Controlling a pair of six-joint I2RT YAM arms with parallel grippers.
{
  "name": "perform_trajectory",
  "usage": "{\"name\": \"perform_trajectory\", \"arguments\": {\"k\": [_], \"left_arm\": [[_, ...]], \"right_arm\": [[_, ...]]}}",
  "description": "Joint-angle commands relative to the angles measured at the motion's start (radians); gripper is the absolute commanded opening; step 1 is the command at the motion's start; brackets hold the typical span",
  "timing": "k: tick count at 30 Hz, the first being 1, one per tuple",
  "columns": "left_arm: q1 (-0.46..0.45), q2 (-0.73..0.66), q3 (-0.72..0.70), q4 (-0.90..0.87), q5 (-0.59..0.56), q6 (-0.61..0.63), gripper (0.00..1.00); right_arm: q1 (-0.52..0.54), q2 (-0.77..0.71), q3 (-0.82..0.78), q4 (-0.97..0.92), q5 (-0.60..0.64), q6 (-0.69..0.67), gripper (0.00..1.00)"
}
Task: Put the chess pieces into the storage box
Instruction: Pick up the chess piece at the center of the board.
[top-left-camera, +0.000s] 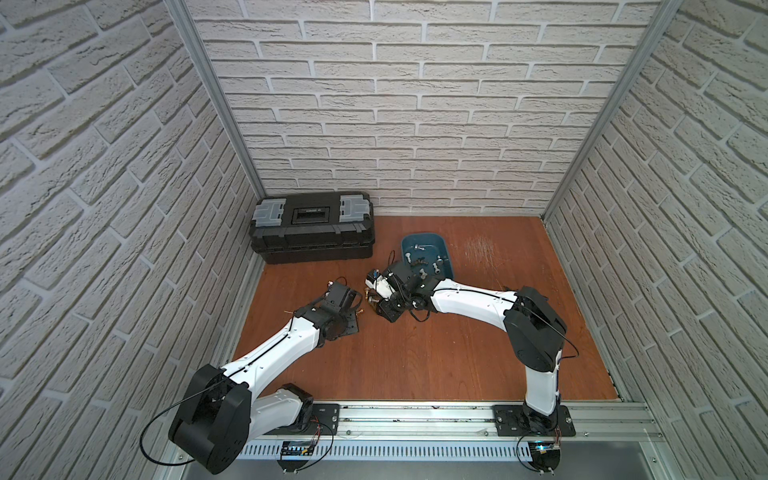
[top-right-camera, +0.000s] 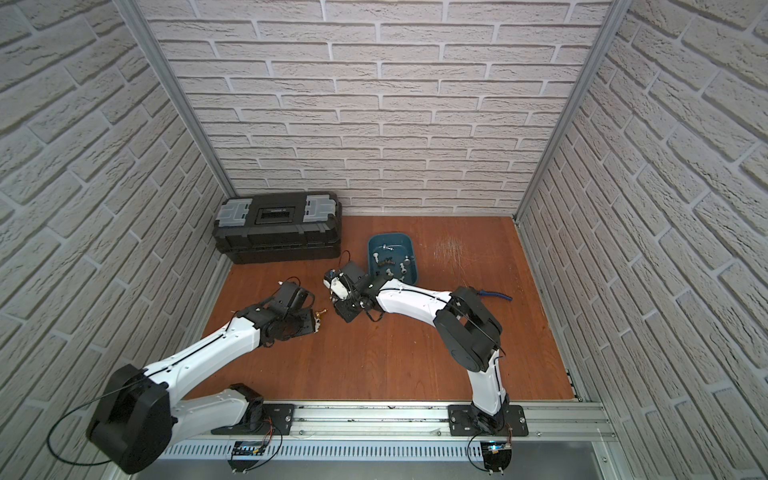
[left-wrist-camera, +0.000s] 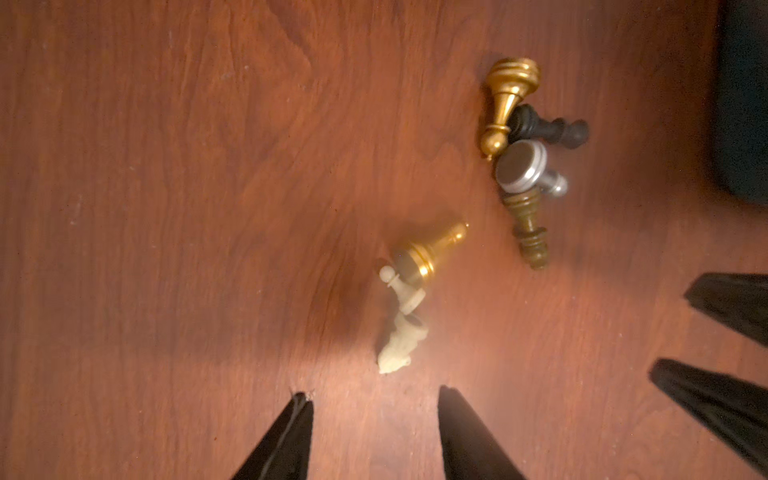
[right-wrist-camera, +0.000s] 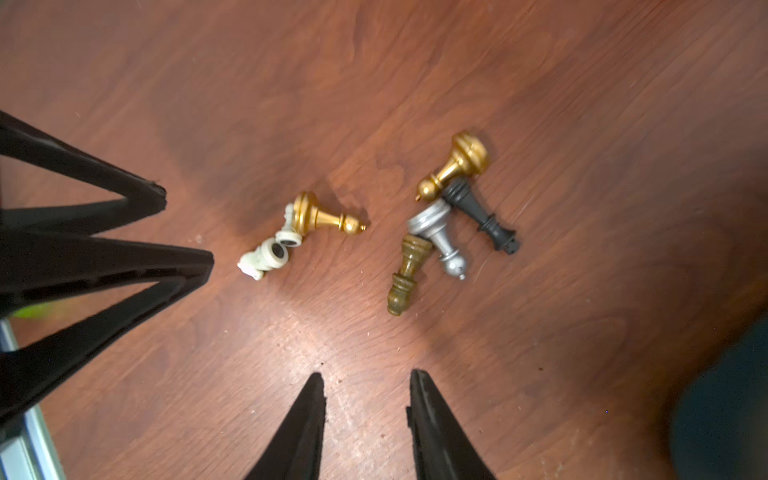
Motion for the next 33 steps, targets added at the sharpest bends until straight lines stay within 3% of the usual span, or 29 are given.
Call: {"name": "perform_trajectory", "arguments": {"k": [1,19,28,33], "left_arm": [[0.005,0.019,-0.018,0.053,0.018,-0.005,0.53],[0.004,-0.093,-0.069,0.017,-0.001,-0.020,0.52],[0.004,-0.100,-0.080,0.020,-0.004,-0.024,0.52],[0.005,-0.093,-0.080,0.022,-0.005,-0.028,0.52]], "right_arm": [[0.009,0.041,0.032,-0.004,-0.023,-0.019,0.38],[0.019,0.236,0.193,-0.024,0.140,0.007,0.38],[0.025,0.214,0.162,-0.018,0.128,0.001,0.18],[0.026,0.128,0.101,0.006,0.050,-0.013,0.11]]}}
